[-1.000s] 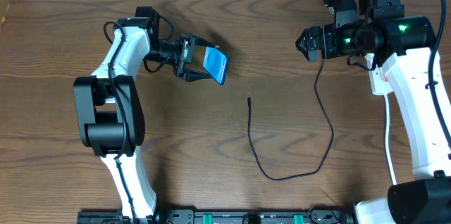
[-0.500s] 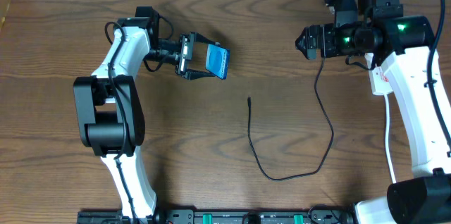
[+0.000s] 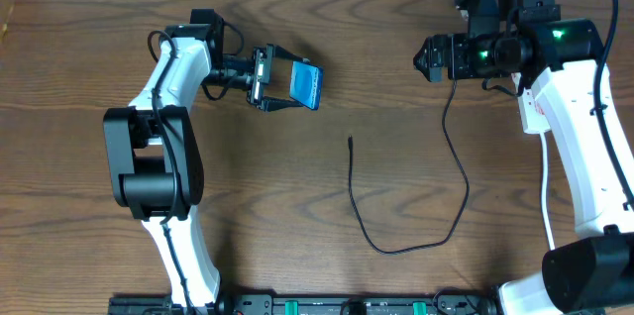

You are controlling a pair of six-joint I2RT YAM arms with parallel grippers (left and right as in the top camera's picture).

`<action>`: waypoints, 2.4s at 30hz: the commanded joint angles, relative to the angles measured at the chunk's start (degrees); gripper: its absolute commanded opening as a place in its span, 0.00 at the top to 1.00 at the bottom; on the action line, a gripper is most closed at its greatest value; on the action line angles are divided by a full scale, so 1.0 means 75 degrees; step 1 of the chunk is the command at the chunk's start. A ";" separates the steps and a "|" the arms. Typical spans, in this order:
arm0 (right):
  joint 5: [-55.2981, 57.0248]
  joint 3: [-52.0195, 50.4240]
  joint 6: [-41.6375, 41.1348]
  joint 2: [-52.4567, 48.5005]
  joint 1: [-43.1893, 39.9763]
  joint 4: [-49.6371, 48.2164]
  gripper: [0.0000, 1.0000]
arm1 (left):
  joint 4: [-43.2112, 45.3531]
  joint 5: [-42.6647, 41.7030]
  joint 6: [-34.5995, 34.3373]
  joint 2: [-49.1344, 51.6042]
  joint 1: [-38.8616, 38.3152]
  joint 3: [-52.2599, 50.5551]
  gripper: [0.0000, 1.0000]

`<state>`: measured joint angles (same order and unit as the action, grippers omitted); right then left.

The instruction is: Plug charger to phone and switch on socket

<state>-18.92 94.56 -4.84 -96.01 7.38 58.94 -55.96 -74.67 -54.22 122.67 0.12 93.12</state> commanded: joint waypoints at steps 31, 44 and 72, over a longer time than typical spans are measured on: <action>-0.0096 0.0099 -0.1883 -0.0108 0.1020 -0.0924 0.06 | 0.0542 0.1728 -0.1093 -0.0289 0.0047 -0.0017 0.34; -0.0160 -0.0711 -0.3931 -0.0437 0.1740 -0.2617 0.10 | 0.1122 0.2343 -0.1757 -0.0289 0.0038 -0.0017 0.34; -0.0122 -0.0740 -0.5010 -0.2072 0.3337 -0.3981 0.47 | 0.1142 0.2334 -0.2474 -0.0289 -0.0358 -0.0017 0.34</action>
<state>-19.90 89.34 -41.30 -110.41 31.81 29.28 -47.44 -56.18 -72.05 122.67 -2.42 93.12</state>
